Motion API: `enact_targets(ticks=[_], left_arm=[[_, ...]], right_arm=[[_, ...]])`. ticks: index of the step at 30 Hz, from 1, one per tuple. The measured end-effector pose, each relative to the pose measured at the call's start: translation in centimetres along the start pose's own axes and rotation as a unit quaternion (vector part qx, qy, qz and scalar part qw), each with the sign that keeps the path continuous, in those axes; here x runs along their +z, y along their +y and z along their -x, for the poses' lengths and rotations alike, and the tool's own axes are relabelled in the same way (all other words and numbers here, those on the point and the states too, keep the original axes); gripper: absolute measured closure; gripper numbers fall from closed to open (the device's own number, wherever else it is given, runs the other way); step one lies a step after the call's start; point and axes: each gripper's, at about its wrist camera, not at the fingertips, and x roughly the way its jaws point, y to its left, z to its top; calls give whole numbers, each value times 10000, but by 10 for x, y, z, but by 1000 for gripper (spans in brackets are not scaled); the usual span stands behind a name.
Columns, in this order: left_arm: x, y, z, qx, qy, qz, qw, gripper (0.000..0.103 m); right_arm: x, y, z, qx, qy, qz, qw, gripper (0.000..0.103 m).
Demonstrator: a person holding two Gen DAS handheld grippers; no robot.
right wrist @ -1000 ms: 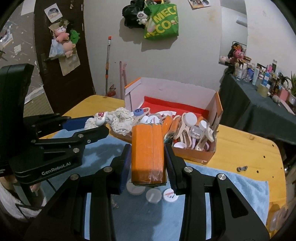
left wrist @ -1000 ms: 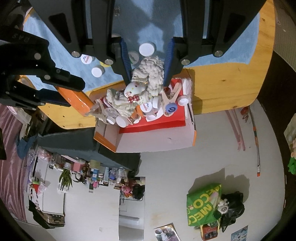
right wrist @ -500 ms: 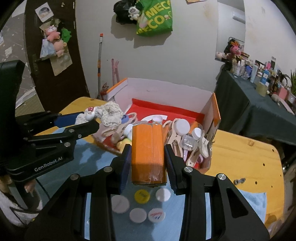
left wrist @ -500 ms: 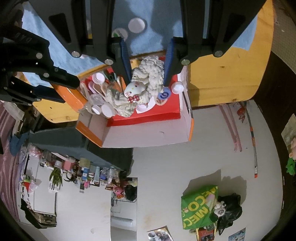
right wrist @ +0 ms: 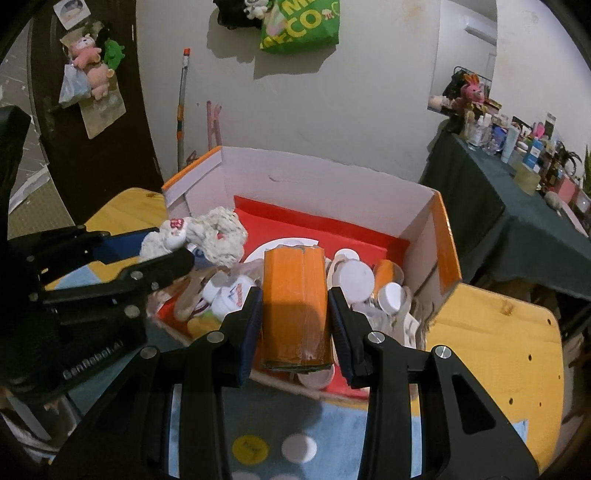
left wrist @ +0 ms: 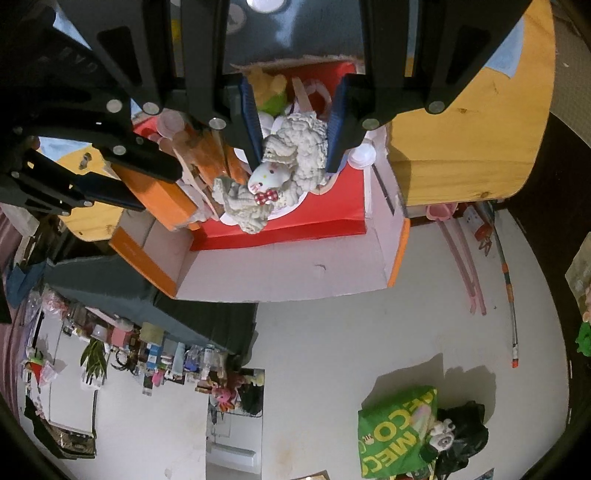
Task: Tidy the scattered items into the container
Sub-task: 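Carry both held items over the cardboard box and lower them inside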
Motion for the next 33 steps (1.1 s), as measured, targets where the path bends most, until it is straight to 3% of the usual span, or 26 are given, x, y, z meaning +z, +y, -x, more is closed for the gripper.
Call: enact_targets(ticks=[12,33], left_arm=[[-2,-2,-31,68,255,41,9996,68],[-6,-1,-44,101,320,59,9994,68]], right_arm=[[-4,-6,-34,-84,385,-77,9992,69],[-10,-3,-53,-147,637,-79,9978,69]])
